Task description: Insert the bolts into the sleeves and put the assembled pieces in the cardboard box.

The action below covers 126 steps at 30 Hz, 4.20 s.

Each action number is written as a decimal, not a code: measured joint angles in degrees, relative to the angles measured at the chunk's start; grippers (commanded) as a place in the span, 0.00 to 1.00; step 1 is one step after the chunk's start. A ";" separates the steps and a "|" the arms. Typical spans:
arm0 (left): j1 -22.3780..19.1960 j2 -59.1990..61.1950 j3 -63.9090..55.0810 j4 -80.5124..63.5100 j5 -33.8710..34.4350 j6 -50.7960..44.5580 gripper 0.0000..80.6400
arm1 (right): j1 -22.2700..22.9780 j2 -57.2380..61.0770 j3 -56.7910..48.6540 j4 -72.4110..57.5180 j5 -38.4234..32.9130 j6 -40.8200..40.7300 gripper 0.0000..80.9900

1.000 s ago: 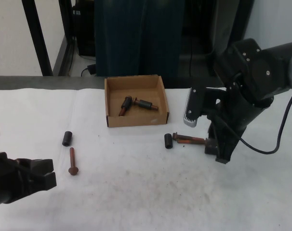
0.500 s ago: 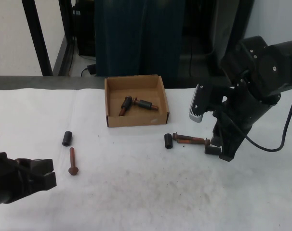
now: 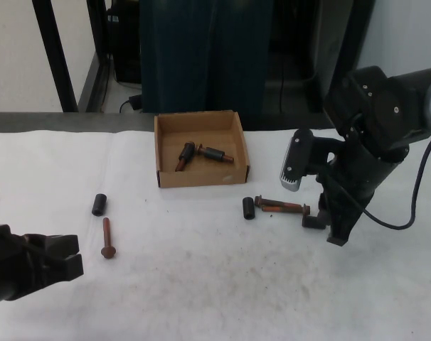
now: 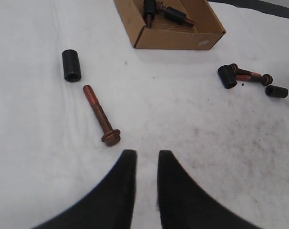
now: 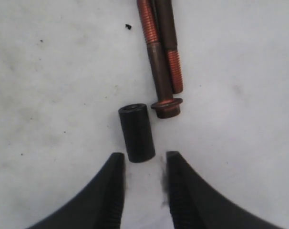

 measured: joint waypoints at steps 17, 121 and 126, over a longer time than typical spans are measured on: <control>0.00 0.00 0.00 0.00 0.00 0.00 0.20 | 0.05 0.00 -0.61 0.87 2.27 -0.90 0.32; 0.00 0.00 0.00 -2.99 0.00 -0.50 0.20 | 7.75 -7.98 -9.01 14.01 -3.86 42.36 0.00; 0.00 0.00 0.00 -4.81 -0.94 -4.85 0.20 | 9.11 -9.21 -9.01 14.01 -3.86 41.09 0.00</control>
